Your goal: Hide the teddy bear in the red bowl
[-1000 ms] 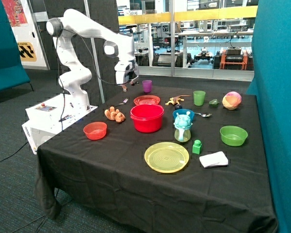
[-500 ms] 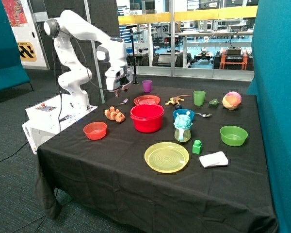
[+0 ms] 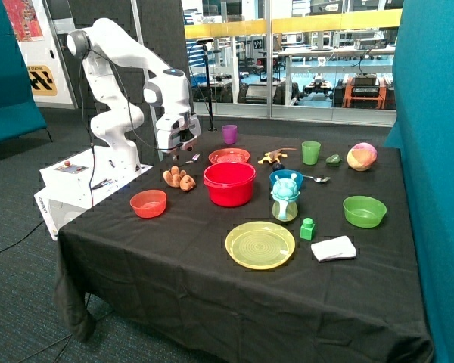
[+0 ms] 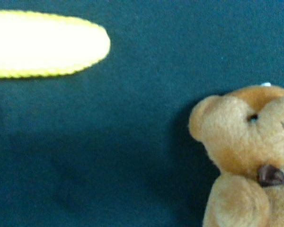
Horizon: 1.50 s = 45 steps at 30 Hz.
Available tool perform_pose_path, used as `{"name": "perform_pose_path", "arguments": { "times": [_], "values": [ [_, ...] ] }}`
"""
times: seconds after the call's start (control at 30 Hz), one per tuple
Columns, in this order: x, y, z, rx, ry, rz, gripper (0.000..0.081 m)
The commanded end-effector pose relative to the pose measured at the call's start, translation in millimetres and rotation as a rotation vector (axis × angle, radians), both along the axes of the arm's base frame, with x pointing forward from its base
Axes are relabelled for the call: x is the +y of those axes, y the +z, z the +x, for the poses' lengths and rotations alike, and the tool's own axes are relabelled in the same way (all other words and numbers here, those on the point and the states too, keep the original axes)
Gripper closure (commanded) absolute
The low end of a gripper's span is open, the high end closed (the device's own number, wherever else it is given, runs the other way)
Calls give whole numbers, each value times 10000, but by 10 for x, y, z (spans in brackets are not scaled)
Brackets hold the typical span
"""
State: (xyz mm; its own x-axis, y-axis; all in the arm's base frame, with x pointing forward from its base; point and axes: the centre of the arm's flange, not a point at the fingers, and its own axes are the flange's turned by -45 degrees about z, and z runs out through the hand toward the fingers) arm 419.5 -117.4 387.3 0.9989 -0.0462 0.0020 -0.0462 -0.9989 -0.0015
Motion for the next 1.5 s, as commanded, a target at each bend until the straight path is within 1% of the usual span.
{"name": "perform_pose_path", "arguments": {
  "times": [0.0, 0.13, 0.27, 0.3, 0.37, 0.63, 0.83, 0.87, 0.93, 1.1, 1.43, 1.47],
  "values": [
    [-81, -169, -52, 21, -9, -14, 20],
    [-74, -249, -44, 21, 17, -14, 17],
    [-20, -371, -41, 21, 179, -14, 18],
    [-12, -400, -41, 20, 344, -14, 18],
    [-3, -456, -44, 20, 366, -14, 18],
    [6, -594, 4, 20, 501, -14, 21],
    [-103, -707, -43, 20, 282, -14, 44],
    [-123, -723, -65, 21, 95, -14, 46],
    [-150, -760, -103, 21, 127, -14, 49],
    [-179, -808, -143, 21, 122, -14, 50],
    [-226, -821, -191, 21, 216, -14, 51],
    [-235, -818, -198, 21, 238, -14, 42]
  ]
}}
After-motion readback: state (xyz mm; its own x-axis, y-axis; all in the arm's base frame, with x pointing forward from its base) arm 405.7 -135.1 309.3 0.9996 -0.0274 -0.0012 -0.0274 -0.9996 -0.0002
